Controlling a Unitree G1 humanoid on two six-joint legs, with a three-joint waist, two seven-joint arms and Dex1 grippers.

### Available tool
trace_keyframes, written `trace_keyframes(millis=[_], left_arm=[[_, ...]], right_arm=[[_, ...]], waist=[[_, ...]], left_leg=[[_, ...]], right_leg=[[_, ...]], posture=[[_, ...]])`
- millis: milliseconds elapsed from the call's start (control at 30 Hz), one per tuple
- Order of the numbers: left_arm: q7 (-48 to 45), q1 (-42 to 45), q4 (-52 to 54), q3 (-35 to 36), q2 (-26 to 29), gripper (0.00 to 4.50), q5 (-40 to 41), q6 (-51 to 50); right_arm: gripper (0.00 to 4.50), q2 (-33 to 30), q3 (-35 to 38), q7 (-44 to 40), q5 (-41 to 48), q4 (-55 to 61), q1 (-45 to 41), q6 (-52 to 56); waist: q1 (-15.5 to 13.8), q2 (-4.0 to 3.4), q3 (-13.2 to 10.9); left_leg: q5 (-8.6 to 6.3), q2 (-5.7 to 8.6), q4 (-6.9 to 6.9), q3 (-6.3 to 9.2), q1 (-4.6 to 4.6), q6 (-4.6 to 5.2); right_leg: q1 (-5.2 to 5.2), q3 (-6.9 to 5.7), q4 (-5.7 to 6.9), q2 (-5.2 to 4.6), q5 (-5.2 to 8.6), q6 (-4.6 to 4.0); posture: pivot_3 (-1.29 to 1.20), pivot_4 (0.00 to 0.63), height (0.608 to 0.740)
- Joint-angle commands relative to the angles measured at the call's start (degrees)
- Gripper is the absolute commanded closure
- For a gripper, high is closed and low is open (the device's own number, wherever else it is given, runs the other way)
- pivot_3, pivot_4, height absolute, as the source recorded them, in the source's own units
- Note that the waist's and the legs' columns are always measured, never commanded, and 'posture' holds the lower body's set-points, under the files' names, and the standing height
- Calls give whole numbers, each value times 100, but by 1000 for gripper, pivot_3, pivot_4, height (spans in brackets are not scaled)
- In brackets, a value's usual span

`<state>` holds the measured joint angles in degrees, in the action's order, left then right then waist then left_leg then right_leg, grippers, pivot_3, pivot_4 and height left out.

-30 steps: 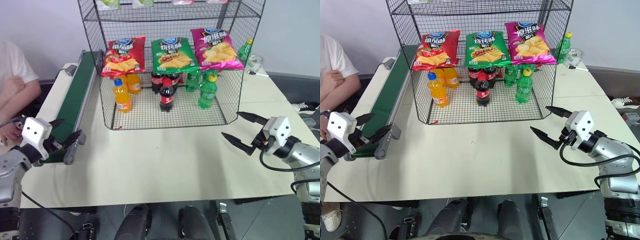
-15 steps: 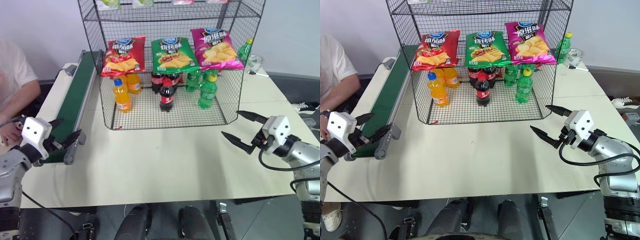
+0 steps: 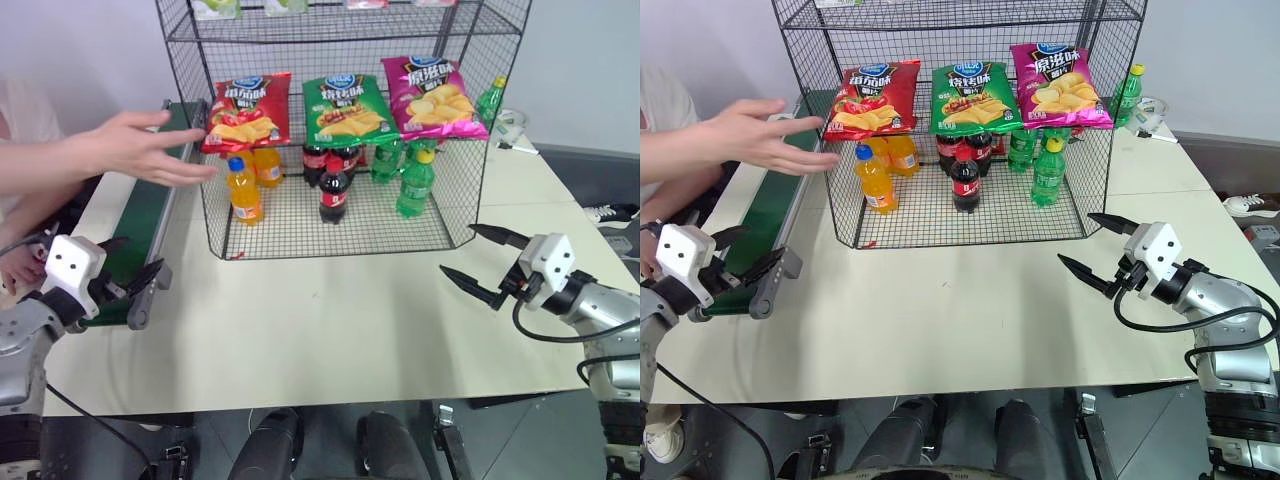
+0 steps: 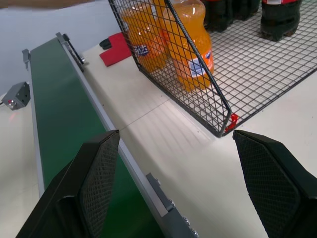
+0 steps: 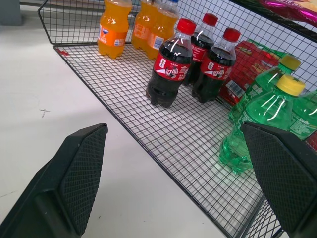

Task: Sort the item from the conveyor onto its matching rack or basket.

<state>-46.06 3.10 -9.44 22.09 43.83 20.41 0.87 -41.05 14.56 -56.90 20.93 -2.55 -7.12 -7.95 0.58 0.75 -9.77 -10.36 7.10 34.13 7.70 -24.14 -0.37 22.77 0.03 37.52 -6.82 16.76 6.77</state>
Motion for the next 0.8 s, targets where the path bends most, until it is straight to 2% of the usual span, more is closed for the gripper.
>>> trace_keyframes(millis=[33,800], left_arm=[[16,87,3,58,6,695,-35,125],[166,216,148,9,-231,695,-57,34]], right_arm=[[0,10,33,-3,11,-33,-93,-151],[0,-70,-147,-60,-74,-342,-421,-310]], waist=[[3,0,0],[0,0,-2]], left_leg=[[0,0,0,0,0,0],[0,0,-2,1,-2,0]], right_leg=[[0,0,0,0,0,0],[0,-2,-6,1,-1,1]], posture=[[0,150,740],[0,150,740]])
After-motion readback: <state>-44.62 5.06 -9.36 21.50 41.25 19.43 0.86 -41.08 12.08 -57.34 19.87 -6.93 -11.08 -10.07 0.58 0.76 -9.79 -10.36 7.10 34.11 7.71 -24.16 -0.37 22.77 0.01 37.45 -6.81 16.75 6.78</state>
